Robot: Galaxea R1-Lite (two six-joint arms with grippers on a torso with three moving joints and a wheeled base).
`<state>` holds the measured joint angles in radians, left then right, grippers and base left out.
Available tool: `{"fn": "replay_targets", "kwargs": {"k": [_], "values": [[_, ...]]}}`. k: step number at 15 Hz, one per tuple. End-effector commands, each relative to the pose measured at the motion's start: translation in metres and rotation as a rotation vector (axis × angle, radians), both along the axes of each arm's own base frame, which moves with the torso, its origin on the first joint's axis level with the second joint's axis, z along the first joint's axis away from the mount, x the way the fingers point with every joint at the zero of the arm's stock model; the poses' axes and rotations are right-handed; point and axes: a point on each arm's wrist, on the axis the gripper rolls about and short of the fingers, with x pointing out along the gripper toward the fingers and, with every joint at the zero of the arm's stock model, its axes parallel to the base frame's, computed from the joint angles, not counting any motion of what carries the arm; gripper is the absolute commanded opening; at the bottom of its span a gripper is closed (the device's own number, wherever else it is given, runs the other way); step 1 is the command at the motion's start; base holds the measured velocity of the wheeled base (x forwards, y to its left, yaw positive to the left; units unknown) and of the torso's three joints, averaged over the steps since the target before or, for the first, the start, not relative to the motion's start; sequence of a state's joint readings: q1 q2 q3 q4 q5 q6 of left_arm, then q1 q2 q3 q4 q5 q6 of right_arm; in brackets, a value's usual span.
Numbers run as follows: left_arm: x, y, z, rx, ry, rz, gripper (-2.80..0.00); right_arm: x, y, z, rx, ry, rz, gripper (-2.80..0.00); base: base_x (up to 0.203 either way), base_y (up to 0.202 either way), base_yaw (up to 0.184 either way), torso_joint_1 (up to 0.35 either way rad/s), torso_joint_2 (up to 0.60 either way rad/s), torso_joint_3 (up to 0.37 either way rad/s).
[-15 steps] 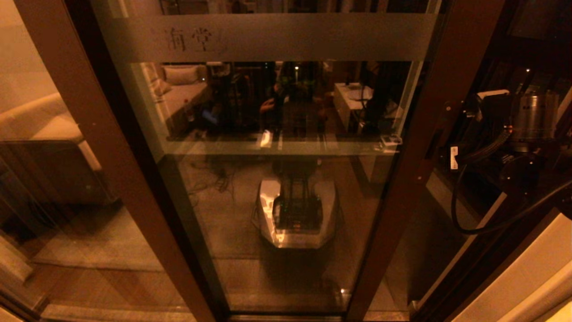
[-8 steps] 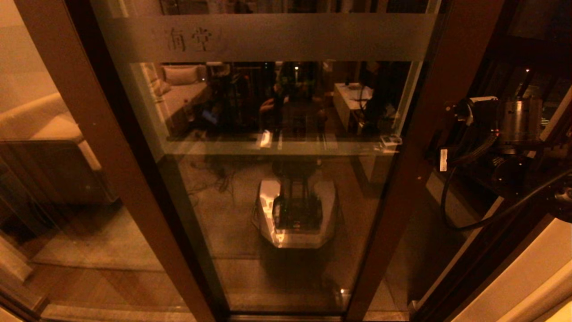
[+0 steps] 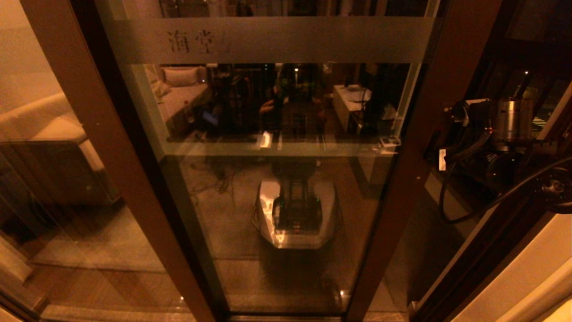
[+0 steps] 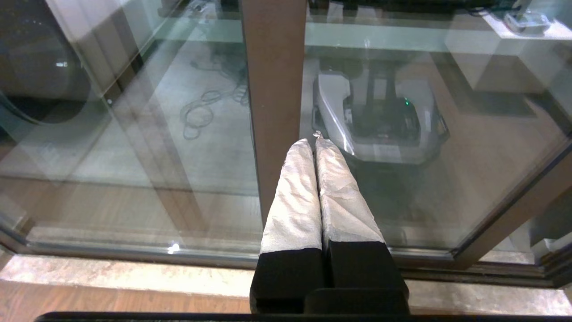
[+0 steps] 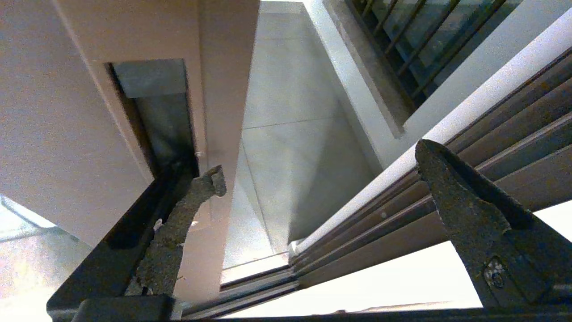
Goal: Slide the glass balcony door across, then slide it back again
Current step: Close the slid door
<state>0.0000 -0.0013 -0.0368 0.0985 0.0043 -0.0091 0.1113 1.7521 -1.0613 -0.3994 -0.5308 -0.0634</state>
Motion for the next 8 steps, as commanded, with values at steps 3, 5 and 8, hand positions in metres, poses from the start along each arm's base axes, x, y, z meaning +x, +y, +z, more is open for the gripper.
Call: {"fn": "replay_targets", "kwargs": {"k": [3,5,8], "values": [[0.0000,0.0000,-0.0001,0.000,0.000,0.000,-2.80,0.0018,-0.0040,0.0012,-0.006,-0.012,-0.024,0.00,0.000,0.000,0.000,0.000,0.00,0.000],[0.0000,0.0000,0.0000,0.000,0.000,0.000,-2.80,0.0022,-0.0080,0.0017,-0.009,-0.013,-0.035,0.00,0.000,0.000,0.000,0.000,0.00,0.000],[0.0000,0.0000,-0.0001,-0.002,0.001,0.000,-2.80,0.0003,-0.0089,0.0032,-0.021,-0.012,-0.045,0.00,0.000,0.000,0.000,0.000,0.00,0.000]]}}
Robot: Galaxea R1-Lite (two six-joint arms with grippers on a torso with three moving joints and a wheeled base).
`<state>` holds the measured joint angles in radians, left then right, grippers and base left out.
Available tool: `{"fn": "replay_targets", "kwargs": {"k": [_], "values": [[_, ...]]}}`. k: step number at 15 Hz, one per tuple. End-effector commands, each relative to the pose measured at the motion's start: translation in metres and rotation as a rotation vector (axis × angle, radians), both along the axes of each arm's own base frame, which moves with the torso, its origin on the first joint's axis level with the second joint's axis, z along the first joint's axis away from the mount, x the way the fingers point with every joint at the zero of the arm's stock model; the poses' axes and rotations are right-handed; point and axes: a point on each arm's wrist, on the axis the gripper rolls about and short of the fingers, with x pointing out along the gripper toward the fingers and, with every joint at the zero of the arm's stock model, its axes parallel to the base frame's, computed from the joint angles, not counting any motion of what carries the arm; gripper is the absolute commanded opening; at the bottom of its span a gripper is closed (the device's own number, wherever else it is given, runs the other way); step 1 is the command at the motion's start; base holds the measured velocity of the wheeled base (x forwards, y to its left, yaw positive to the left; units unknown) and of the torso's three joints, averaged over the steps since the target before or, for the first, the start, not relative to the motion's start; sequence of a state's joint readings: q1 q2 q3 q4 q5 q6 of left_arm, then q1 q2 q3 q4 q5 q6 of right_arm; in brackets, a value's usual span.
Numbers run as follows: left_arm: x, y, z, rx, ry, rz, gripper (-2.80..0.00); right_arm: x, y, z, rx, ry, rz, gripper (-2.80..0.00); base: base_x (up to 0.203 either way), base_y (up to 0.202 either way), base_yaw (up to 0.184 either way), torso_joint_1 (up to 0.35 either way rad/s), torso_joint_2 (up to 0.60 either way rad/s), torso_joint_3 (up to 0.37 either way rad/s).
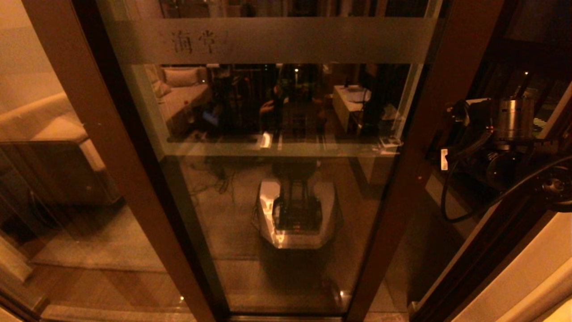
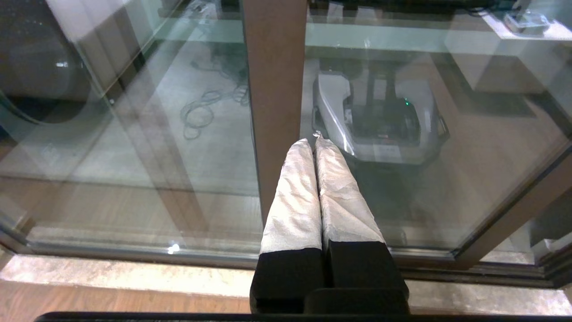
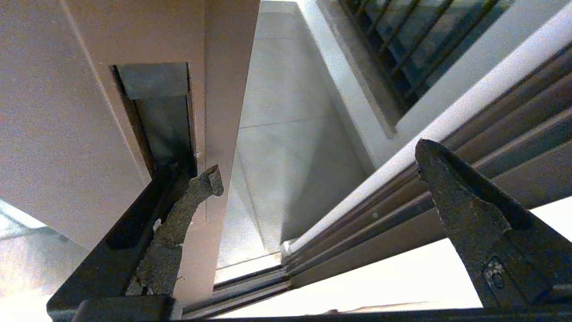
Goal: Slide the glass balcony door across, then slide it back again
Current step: Close the slid door
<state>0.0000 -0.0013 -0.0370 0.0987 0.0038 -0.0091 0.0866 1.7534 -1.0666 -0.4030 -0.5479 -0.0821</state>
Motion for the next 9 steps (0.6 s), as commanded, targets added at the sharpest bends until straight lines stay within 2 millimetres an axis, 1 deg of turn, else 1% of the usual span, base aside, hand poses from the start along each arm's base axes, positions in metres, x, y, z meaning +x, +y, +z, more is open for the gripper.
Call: {"fn": "replay_targets", "kwargs": {"k": [1,5,7,9], "values": [[0.000,0.000,0.000,0.000,0.000,0.001,-2.80,-0.001,-0.001,0.001,-0.002,-0.008,-0.011,0.00,0.000,0.000,0.000,0.000,0.00,0.000],[0.000,0.000,0.000,0.000,0.001,0.000,-2.80,-0.002,-0.010,0.000,-0.004,-0.007,-0.038,0.00,0.000,0.000,0.000,0.000,0.00,0.000],[0.000,0.000,0.000,-0.001,0.002,0.000,-2.80,-0.003,-0.015,-0.003,-0.004,-0.005,-0.052,0.00,0.000,0.000,0.000,0.000,0.00,0.000],[0.000,0.000,0.000,0.000,0.001,0.001,-2.80,0.000,-0.027,-0.005,-0.025,-0.034,-0.082,0.00,0.000,0.000,0.000,0.000,0.00,0.000]]}}
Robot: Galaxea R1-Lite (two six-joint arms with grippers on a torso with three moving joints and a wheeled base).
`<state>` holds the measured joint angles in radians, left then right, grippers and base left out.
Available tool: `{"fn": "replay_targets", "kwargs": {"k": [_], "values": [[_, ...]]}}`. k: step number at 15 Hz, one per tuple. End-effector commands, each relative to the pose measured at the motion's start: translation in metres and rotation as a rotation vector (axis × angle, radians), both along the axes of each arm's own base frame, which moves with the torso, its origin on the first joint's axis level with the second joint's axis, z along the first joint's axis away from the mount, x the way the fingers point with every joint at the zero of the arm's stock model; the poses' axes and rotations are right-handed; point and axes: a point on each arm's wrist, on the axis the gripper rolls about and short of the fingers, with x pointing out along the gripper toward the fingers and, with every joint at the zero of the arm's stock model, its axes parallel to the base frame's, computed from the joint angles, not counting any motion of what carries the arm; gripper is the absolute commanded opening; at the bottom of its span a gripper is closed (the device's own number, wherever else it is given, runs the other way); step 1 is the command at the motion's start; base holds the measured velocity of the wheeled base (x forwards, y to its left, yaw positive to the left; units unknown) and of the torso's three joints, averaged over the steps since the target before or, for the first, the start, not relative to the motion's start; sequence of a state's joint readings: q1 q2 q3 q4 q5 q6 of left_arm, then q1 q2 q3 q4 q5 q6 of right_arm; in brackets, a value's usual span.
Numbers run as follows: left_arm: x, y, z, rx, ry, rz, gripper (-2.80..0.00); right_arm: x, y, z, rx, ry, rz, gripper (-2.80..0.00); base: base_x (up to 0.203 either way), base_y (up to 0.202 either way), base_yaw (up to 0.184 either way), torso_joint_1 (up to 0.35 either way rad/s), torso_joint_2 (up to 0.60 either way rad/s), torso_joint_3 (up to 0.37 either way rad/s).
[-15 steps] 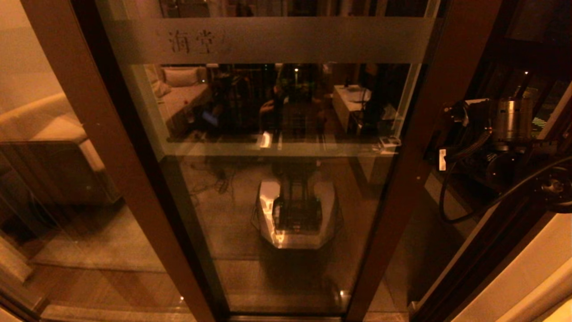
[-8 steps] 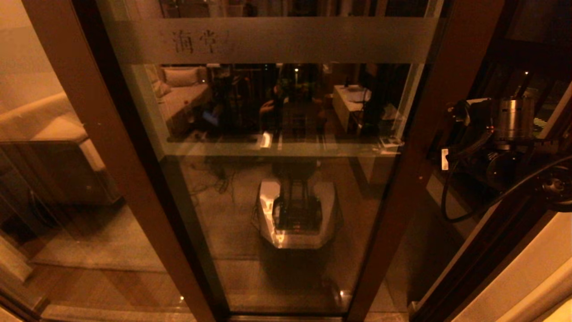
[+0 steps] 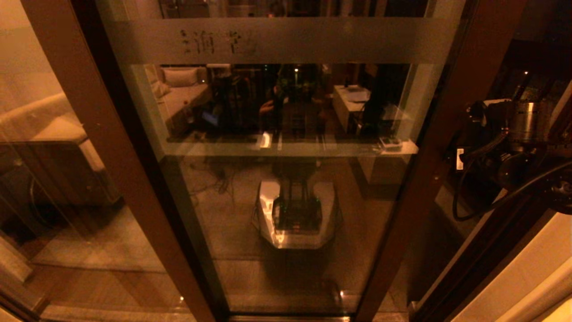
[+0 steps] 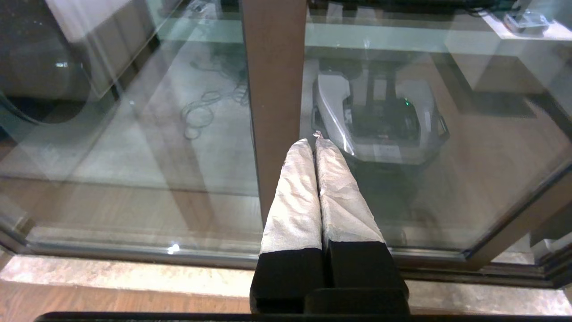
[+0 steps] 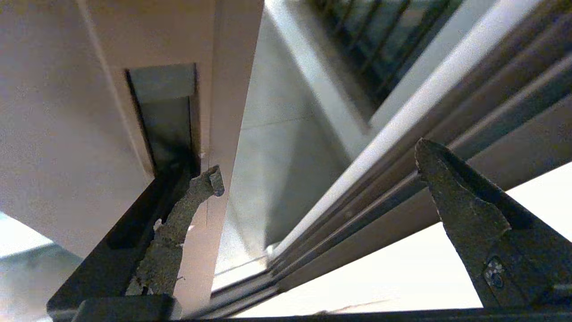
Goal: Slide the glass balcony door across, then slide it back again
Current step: Close the slid door
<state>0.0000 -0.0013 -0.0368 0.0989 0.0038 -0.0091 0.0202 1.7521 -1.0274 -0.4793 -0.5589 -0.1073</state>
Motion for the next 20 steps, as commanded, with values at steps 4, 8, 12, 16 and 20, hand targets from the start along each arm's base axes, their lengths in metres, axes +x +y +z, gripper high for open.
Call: {"fn": "replay_targets", "kwargs": {"k": [4,8,12,16,20], "values": [[0.000,0.000,0.000,-0.002,0.001,0.001,-2.80,0.002,-0.014,-0.001,-0.022,-0.021,-0.033,0.00,0.000,0.000,0.000,0.000,0.00,0.000],[0.000,0.000,0.000,0.000,0.000,0.001,-2.80,0.007,-0.036,-0.003,-0.031,-0.017,-0.080,0.00,0.000,0.000,0.000,0.000,0.00,0.000],[0.000,0.000,0.000,0.000,0.001,0.001,-2.80,0.011,-0.049,-0.002,-0.055,-0.039,-0.104,0.00,0.000,0.000,0.000,0.000,0.00,0.000],[0.000,0.000,0.000,0.000,0.001,0.000,-2.80,0.008,-0.051,0.002,-0.061,-0.048,-0.108,0.00,0.000,0.000,0.000,0.000,0.00,0.000],[0.000,0.000,0.000,0.000,0.000,0.001,-2.80,-0.003,-0.050,0.013,-0.072,-0.069,-0.096,0.00,0.000,0.000,0.000,0.000,0.00,0.000]]}}
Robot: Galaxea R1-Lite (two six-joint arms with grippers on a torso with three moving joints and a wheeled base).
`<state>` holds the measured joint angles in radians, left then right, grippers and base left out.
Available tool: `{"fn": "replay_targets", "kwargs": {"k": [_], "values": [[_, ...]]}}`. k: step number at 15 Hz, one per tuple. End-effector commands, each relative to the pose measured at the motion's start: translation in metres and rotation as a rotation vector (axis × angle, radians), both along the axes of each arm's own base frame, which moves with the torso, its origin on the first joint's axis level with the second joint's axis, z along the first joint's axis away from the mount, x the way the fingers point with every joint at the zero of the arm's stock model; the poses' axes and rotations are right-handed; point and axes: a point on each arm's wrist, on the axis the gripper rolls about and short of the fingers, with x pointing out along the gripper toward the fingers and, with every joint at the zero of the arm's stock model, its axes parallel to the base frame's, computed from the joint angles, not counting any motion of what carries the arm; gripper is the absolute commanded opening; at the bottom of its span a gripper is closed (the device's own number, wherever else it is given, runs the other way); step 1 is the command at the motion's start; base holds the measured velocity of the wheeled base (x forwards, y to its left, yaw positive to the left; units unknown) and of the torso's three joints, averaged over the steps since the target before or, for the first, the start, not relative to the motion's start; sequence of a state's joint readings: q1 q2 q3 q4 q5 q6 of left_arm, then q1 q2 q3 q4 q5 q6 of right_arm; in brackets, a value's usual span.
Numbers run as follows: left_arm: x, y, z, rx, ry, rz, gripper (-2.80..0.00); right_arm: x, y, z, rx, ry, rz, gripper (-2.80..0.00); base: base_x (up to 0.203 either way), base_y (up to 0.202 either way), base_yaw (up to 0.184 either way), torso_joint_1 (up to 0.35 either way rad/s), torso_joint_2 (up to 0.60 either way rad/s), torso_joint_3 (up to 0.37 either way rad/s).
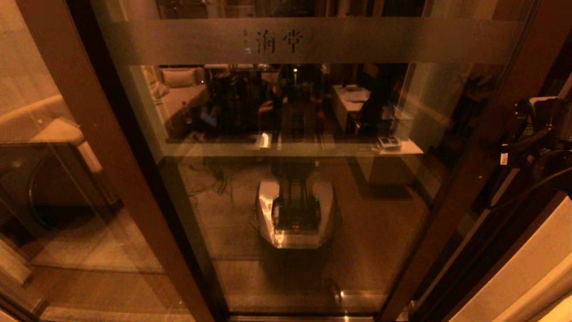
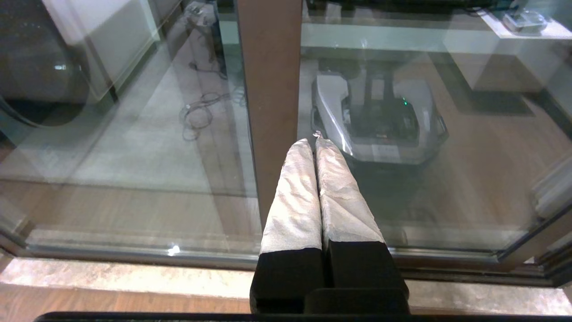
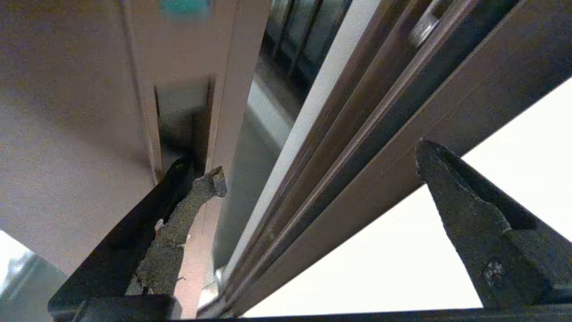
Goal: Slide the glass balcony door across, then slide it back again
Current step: Close the slid door
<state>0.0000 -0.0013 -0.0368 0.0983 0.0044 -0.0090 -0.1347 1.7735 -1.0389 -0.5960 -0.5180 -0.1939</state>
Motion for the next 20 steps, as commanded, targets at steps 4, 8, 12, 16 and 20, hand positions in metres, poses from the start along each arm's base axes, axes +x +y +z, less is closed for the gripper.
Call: {"fn": "replay_targets", "kwargs": {"k": [4,8,12,16,20], "values": [[0.000,0.000,0.000,-0.002,0.001,0.000,-2.80,-0.016,0.002,0.015,-0.013,-0.025,0.017,0.00,0.000,0.000,0.000,0.000,0.00,0.000],[0.000,0.000,0.000,-0.001,0.002,0.000,-2.80,-0.013,0.001,0.010,-0.014,-0.007,0.016,0.00,0.000,0.000,0.000,0.000,0.00,0.000],[0.000,0.000,0.000,0.000,0.001,0.000,-2.80,-0.014,0.001,0.006,-0.018,0.012,0.016,0.00,0.000,0.000,0.000,0.000,0.00,0.000],[0.000,0.000,0.000,0.000,0.001,0.000,-2.80,-0.009,-0.003,0.002,-0.019,0.021,0.006,0.00,0.000,0.000,0.000,0.000,0.00,0.000],[0.000,0.000,0.000,0.000,0.001,0.000,-2.80,-0.004,-0.015,0.004,-0.024,0.015,-0.024,0.00,0.000,0.000,0.000,0.000,0.00,0.000]]}}
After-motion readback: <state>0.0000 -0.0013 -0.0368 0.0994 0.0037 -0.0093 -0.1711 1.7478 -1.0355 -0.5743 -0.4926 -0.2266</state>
